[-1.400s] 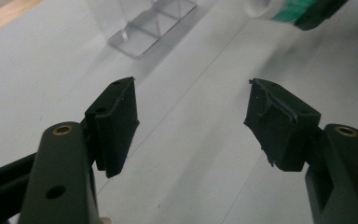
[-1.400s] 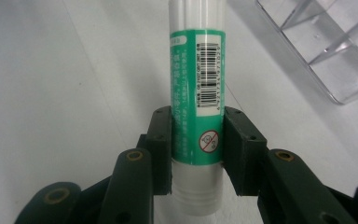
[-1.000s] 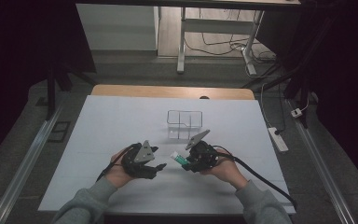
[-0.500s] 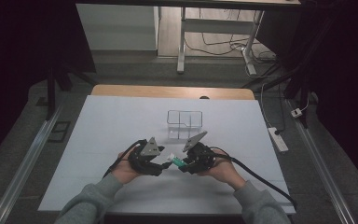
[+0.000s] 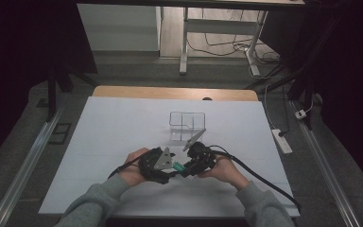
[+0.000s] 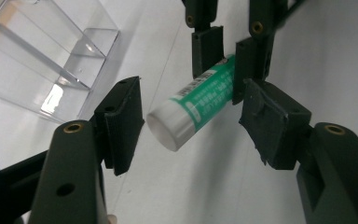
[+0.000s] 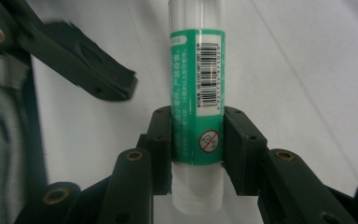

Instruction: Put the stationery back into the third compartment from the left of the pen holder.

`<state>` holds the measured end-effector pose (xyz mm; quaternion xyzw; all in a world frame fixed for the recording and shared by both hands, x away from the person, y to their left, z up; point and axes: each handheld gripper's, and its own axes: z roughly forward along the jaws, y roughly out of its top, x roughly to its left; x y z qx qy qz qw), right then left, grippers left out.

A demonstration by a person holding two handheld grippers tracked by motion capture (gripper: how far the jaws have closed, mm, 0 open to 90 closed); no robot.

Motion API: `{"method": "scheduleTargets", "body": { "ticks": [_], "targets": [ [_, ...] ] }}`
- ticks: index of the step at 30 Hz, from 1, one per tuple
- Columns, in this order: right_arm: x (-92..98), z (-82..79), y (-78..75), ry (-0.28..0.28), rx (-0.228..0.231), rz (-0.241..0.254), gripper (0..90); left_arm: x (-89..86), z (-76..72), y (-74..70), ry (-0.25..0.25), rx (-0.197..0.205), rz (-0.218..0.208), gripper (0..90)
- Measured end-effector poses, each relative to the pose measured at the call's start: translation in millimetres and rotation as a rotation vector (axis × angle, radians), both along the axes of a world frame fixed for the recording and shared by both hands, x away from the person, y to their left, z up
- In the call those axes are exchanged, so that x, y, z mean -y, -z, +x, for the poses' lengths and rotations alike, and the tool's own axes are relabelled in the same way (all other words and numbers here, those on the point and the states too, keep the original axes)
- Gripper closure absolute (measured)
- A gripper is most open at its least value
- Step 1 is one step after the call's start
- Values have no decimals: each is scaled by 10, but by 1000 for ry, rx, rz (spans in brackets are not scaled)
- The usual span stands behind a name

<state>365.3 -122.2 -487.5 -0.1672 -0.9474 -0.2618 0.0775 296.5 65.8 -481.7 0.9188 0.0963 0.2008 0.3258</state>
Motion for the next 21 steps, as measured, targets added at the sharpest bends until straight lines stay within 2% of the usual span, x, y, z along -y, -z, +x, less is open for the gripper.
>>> {"method": "scheduleTargets", "body": {
  "ticks": [4, 7, 9, 12, 14, 16, 18, 19, 21],
  "targets": [
    [-1, 71, 32, 20, -143, 25, 654, 45, -39, 31, 37, 47, 44, 411],
    [18, 123, 40, 22, -208, 43, 655, 63, -80, 66, 69, 91, 74, 423],
    [29, 145, 45, 12, -236, 53, 655, 70, -102, 83, 85, 113, 92, 430],
    [37, 164, 49, 2, -257, 54, 654, 85, -132, 104, 104, 166, 157, 464],
    [51, 185, 42, 1, -282, 60, 654, 95, -143, 124, 106, 189, 176, 499],
    [57, 191, 35, 1, -288, 67, 654, 110, -147, 137, 103, 201, 185, 502],
    [64, 197, 28, 3, -290, 71, 654, 129, -160, 158, 100, 234, 225, 493],
    [70, 202, 21, 1, -305, 82, 655, 142, -166, 179, 95, 252, 240, 494],
    [74, 200, 9, -10, -326, 104, 654, 149, -168, 194, 93, 264, 253, 510]
  ]
}}
